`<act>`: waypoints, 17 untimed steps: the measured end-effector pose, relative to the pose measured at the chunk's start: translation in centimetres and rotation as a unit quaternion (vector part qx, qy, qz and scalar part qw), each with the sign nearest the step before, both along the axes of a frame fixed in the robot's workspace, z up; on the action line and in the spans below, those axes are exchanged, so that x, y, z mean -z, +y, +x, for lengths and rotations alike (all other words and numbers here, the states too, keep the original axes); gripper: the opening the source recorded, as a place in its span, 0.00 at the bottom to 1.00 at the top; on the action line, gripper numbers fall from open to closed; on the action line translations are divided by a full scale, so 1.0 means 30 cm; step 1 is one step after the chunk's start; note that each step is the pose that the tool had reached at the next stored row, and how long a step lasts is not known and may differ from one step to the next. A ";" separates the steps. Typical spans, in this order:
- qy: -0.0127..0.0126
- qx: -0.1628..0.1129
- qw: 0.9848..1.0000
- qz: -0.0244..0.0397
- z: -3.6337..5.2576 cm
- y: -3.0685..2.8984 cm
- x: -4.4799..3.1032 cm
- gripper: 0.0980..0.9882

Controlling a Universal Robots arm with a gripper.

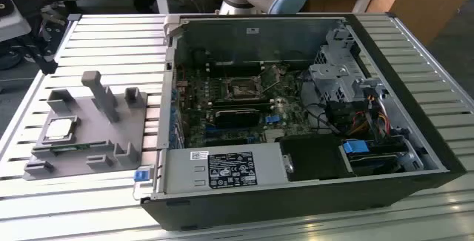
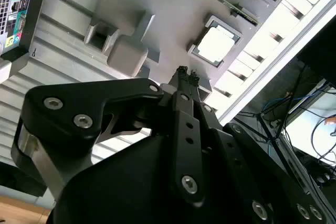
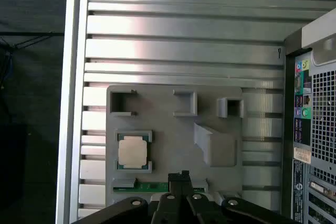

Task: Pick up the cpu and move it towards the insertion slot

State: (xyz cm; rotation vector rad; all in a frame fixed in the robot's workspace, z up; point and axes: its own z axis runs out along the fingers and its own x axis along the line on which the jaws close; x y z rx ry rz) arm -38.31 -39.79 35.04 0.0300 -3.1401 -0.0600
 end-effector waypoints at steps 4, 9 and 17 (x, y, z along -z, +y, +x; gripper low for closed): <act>0.000 0.000 1.000 0.000 0.000 0.000 0.000 0.01; 0.000 0.000 1.000 0.000 -0.008 0.000 0.000 0.01; 0.000 0.000 1.000 0.000 -0.034 0.000 0.005 0.01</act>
